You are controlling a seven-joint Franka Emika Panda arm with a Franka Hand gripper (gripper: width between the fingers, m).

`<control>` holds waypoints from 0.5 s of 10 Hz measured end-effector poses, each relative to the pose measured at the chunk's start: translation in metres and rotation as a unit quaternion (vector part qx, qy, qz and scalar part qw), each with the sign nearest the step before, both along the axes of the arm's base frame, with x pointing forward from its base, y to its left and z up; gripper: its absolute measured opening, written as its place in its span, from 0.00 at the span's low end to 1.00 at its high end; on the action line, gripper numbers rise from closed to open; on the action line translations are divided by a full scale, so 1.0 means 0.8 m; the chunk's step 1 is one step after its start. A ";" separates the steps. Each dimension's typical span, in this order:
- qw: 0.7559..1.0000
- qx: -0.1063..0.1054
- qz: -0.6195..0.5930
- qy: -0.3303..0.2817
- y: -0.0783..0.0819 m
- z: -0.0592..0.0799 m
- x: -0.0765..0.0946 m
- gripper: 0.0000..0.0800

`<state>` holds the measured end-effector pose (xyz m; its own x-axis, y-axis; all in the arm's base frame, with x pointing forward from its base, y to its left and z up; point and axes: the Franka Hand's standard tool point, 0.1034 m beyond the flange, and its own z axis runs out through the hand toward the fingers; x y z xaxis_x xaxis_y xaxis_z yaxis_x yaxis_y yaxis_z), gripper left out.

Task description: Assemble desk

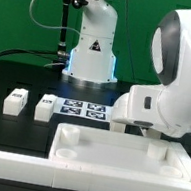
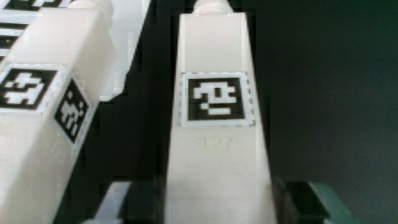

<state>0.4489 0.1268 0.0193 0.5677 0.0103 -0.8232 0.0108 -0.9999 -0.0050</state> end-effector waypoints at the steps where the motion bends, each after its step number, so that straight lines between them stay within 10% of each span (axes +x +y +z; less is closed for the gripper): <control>1: 1.000 0.015 0.011 -0.003 -0.004 0.029 0.015 0.36; 5: 0.995 0.060 0.042 -0.072 -0.017 0.137 0.064 0.36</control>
Offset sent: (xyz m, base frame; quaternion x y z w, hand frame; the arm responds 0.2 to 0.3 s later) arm 0.0255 -0.0100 0.1000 -0.0334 0.0748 -0.0699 0.9942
